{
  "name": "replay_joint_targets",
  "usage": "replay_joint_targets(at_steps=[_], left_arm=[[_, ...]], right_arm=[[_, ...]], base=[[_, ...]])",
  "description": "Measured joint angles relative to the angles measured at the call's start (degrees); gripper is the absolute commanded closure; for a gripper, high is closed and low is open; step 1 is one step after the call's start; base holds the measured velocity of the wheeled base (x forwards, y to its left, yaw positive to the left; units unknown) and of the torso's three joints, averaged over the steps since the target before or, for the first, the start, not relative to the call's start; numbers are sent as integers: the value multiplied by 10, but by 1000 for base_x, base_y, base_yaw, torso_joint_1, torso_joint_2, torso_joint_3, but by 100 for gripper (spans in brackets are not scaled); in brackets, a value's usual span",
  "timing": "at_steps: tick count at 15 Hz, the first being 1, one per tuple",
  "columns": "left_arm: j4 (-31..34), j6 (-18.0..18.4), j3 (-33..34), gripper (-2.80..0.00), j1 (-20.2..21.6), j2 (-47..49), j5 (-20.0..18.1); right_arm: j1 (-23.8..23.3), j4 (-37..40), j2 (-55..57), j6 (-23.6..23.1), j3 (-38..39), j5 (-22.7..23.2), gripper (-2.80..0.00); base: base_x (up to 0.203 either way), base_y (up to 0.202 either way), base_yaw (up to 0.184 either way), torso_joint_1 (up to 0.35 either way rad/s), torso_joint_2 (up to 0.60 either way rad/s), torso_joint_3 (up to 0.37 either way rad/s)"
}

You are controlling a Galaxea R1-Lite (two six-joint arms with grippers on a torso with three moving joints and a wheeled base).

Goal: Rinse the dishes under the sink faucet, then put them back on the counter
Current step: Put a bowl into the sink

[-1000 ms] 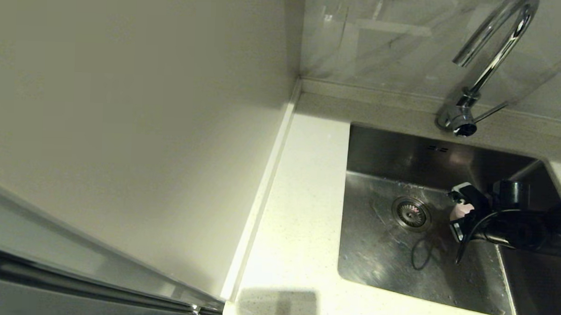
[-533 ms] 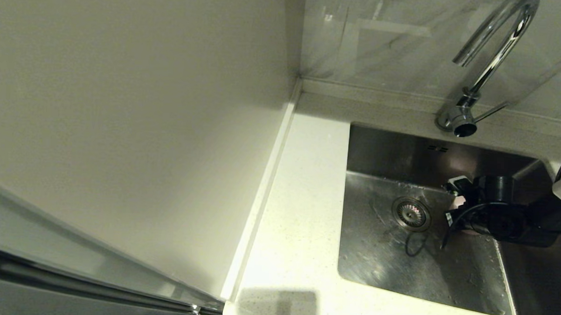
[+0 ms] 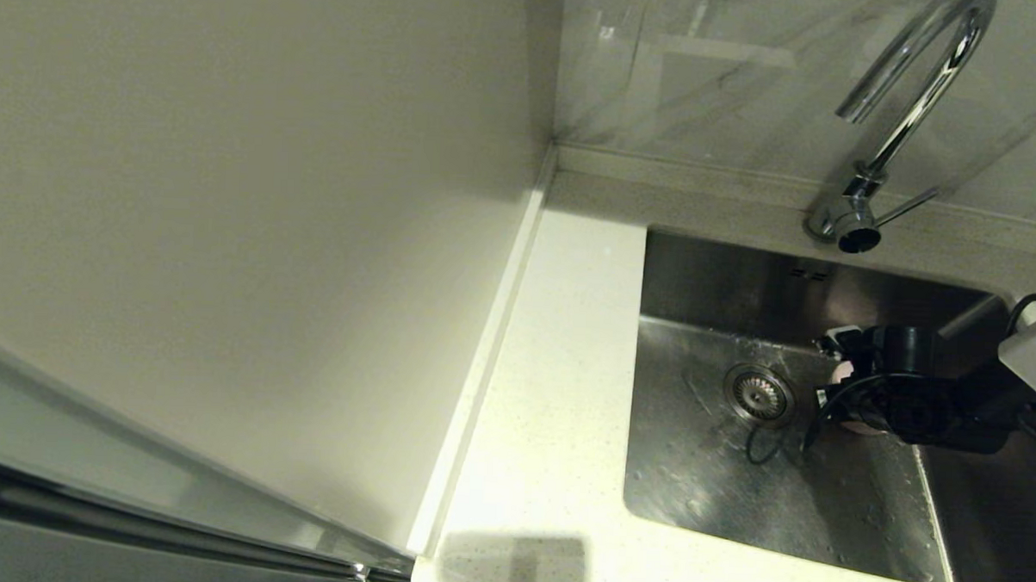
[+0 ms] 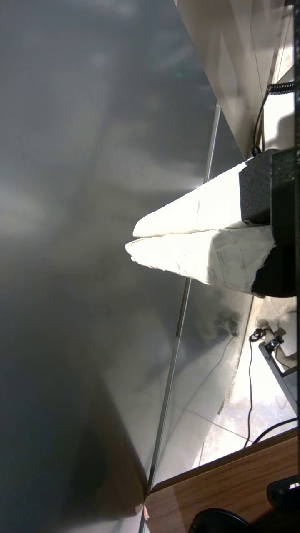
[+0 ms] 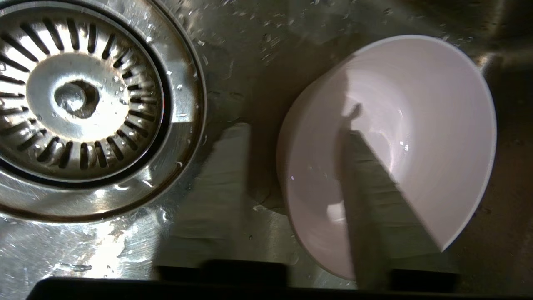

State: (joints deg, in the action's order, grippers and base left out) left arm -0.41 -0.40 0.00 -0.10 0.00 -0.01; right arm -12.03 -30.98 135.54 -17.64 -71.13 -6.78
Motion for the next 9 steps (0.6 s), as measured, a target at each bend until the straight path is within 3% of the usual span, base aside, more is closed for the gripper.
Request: replay_joint_targets(at_steps=[4, 9], left_arm=[[0, 0, 0, 0, 0, 0, 0], [0, 0, 0, 0, 0, 0, 0]], right_arm=[[-1, 0, -40, 35, 34, 2, -280], [-10, 0, -169, 86, 129, 27, -280]], base=[[0, 0, 0, 0, 0, 0], [0, 0, 0, 0, 0, 0]])
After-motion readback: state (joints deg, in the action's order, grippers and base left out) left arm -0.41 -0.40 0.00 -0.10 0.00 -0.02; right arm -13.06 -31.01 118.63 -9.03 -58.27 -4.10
